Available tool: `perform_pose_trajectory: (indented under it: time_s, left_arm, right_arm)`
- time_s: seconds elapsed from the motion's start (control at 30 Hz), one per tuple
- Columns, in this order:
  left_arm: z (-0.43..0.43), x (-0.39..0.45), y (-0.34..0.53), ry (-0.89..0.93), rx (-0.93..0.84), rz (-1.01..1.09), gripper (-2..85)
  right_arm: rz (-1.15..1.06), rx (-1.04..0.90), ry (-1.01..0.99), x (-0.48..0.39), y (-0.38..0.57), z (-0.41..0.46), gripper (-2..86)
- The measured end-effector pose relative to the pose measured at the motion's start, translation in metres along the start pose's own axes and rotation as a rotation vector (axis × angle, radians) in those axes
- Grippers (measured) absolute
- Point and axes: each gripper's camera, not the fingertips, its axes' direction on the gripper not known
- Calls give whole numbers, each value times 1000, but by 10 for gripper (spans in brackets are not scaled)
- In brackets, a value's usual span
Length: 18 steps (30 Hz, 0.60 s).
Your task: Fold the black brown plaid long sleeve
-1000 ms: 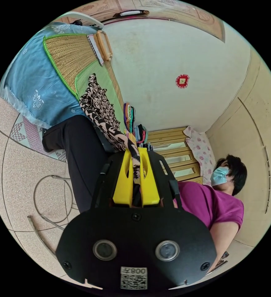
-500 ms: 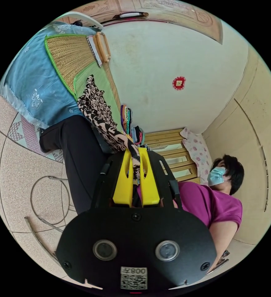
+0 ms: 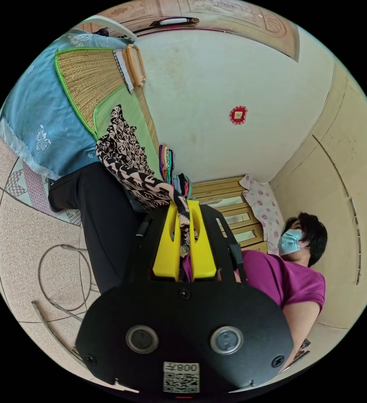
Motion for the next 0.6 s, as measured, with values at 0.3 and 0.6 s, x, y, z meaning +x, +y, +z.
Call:
perform_pose_trajectory:
  time_s: [0.3, 0.6]
  left_arm:
    - [25, -2, -57, 17, 5, 41, 39]
    - [54, -16, -115, 27, 21, 51, 39]
  right_arm:
    - [-27, 35, -17, 4, -32, 13, 18]
    - [-44, 55, -30, 15, -73, 34, 18]
